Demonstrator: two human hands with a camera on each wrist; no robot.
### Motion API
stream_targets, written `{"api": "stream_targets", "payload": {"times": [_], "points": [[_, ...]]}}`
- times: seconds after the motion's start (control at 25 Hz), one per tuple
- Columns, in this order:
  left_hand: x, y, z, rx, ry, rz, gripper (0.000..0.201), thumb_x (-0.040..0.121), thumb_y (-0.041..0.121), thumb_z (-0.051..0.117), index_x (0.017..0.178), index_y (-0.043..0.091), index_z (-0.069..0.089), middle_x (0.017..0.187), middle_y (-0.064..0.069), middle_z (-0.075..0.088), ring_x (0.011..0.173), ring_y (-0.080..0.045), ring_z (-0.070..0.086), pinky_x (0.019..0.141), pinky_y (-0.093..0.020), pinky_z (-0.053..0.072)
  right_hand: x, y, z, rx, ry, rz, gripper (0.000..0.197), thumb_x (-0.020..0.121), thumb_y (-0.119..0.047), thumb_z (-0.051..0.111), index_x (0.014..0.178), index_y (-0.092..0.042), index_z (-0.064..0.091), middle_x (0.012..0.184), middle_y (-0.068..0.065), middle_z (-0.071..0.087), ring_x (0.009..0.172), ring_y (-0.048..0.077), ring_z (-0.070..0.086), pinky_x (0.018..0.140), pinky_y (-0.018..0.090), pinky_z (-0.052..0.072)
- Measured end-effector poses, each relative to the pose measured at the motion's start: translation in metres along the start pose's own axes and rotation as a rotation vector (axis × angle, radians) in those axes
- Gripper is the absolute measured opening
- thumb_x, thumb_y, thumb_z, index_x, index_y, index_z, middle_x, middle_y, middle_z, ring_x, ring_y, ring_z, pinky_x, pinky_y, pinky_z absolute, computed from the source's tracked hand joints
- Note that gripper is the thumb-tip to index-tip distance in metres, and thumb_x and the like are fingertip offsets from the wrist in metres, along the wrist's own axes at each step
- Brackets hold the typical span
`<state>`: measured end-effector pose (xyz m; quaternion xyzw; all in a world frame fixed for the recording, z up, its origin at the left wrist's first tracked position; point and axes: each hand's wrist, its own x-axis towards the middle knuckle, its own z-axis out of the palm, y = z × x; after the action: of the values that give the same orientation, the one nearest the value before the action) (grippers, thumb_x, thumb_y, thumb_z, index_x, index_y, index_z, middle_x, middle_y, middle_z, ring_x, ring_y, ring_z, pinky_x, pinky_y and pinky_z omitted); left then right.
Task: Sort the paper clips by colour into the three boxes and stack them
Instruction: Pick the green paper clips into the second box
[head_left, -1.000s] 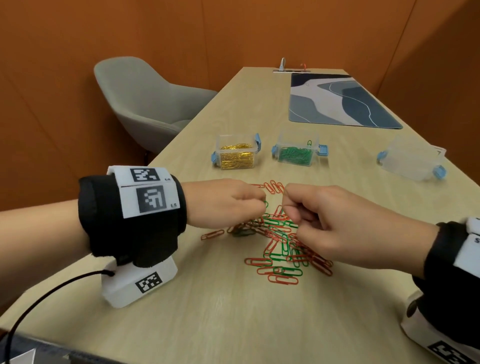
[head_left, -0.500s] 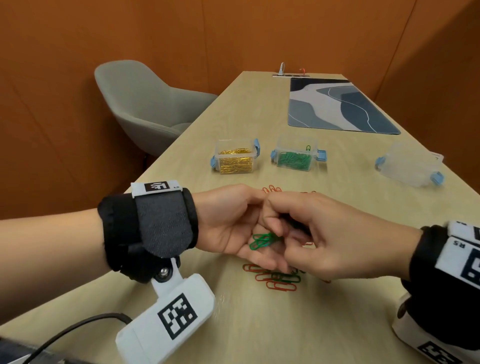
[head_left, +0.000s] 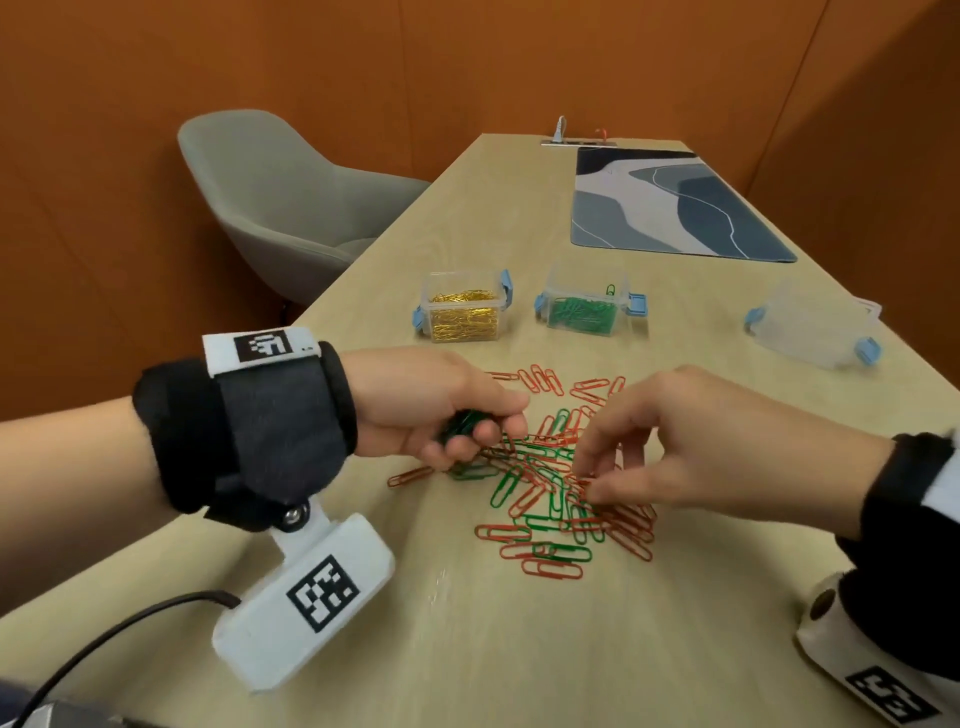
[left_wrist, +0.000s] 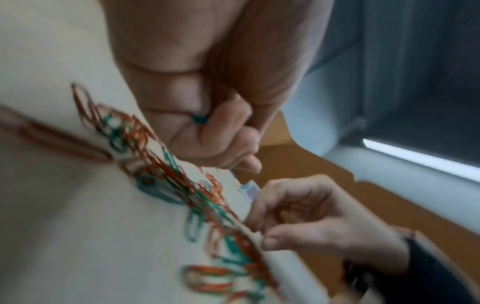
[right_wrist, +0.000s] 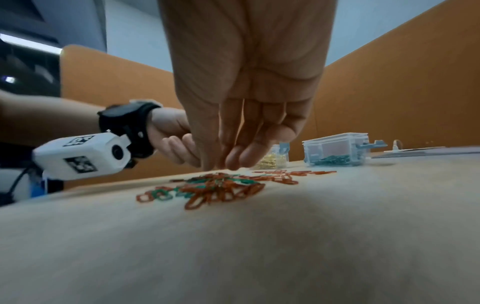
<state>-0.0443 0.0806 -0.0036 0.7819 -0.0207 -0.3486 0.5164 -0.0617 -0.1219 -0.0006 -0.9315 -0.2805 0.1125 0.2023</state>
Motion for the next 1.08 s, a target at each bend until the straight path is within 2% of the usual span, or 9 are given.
{"api": "stream_targets", "payload": {"times": [0.16, 0.28, 0.36, 0.48, 0.6, 0.72, 0.88, 1.0, 1.08], "points": [[-0.003, 0.003, 0.011, 0.789, 0.116, 0.323, 0.008, 0.081, 0.034, 0.067, 0.084, 0.028, 0.071, 0.058, 0.024, 0.057, 0.058, 0.008, 0.05, 0.054, -0.004, 0.033, 0.001, -0.005, 0.006, -0.119, -0.084, 0.041, 0.016, 0.078, -0.035, 0.07, 0.094, -0.033, 0.07, 0.084, -0.015, 0.065, 0.076, 0.001, 0.058, 0.068, 0.012, 0.044], [0.0, 0.006, 0.014, 1.066, 0.105, 0.35, 0.016, 0.078, 0.035, 0.071, 0.093, 0.031, 0.072, 0.085, 0.017, 0.064, 0.075, 0.003, 0.052, 0.067, -0.007, 0.04, 0.002, -0.003, 0.006, -0.181, -0.047, 0.075, 0.014, 0.081, -0.036, 0.066, 0.094, -0.032, 0.068, 0.082, -0.014, 0.062, 0.073, 0.003, 0.055, 0.071, 0.02, 0.047], [0.001, 0.005, 0.01, 1.099, 0.168, 0.302, 0.019, 0.076, 0.041, 0.071, 0.092, 0.03, 0.072, 0.083, 0.014, 0.063, 0.073, -0.002, 0.051, 0.067, -0.013, 0.042, 0.0, -0.001, 0.005, -0.226, -0.005, 0.088, 0.013, 0.083, -0.033, 0.061, 0.095, -0.031, 0.066, 0.086, -0.012, 0.062, 0.075, 0.005, 0.054, 0.074, 0.024, 0.049], [-0.004, 0.0, 0.003, 1.068, 0.253, 0.282, 0.03, 0.071, 0.053, 0.067, 0.088, 0.028, 0.072, 0.082, 0.007, 0.066, 0.073, -0.008, 0.055, 0.065, -0.02, 0.044, -0.001, -0.002, 0.003, -0.189, 0.022, 0.064, 0.013, 0.084, -0.031, 0.061, 0.096, -0.034, 0.066, 0.087, -0.017, 0.061, 0.075, 0.003, 0.052, 0.075, 0.022, 0.048], [-0.007, -0.005, 0.002, 1.043, 0.233, 0.25, 0.029, 0.07, 0.051, 0.07, 0.085, 0.027, 0.072, 0.076, 0.011, 0.065, 0.07, -0.006, 0.054, 0.058, -0.013, 0.039, 0.0, -0.003, 0.004, -0.135, -0.038, 0.061, 0.017, 0.078, -0.034, 0.07, 0.095, -0.034, 0.07, 0.086, -0.017, 0.063, 0.074, 0.0, 0.053, 0.073, 0.019, 0.047], [-0.002, -0.007, 0.003, 0.983, 0.192, 0.235, 0.018, 0.074, 0.041, 0.072, 0.083, 0.026, 0.072, 0.072, 0.019, 0.059, 0.068, 0.0, 0.053, 0.061, -0.007, 0.038, 0.002, -0.003, 0.005, -0.123, -0.068, 0.077, 0.015, 0.078, -0.027, 0.07, 0.093, -0.03, 0.071, 0.085, -0.012, 0.067, 0.073, 0.002, 0.059, 0.068, 0.013, 0.047], [-0.003, -0.009, 0.003, 0.975, 0.14, 0.227, 0.009, 0.08, 0.037, 0.067, 0.081, 0.029, 0.067, 0.073, 0.021, 0.059, 0.066, 0.009, 0.052, 0.06, -0.004, 0.036, 0.002, 0.0, 0.005, -0.177, -0.013, 0.065, 0.011, 0.083, -0.027, 0.061, 0.091, -0.029, 0.069, 0.084, -0.011, 0.066, 0.077, 0.004, 0.058, 0.075, 0.024, 0.051], [-0.007, -0.008, 0.006, 0.966, 0.173, 0.251, 0.012, 0.085, 0.034, 0.057, 0.074, 0.028, 0.057, 0.073, 0.012, 0.059, 0.064, -0.003, 0.051, 0.062, -0.013, 0.039, 0.002, -0.005, 0.003, -0.153, 0.003, -0.004, 0.014, 0.083, -0.035, 0.064, 0.097, -0.036, 0.068, 0.089, -0.017, 0.06, 0.082, 0.002, 0.052, 0.079, 0.025, 0.047], [-0.008, -0.006, 0.008, 0.944, 0.212, 0.242, 0.022, 0.089, 0.032, 0.045, 0.069, 0.024, 0.047, 0.067, 0.005, 0.05, 0.059, -0.009, 0.043, 0.058, -0.022, 0.036, 0.004, -0.007, 0.004, -0.156, -0.066, -0.074, 0.017, 0.082, -0.033, 0.066, 0.099, -0.038, 0.069, 0.096, -0.018, 0.06, 0.091, 0.001, 0.05, 0.084, 0.026, 0.045]]}}
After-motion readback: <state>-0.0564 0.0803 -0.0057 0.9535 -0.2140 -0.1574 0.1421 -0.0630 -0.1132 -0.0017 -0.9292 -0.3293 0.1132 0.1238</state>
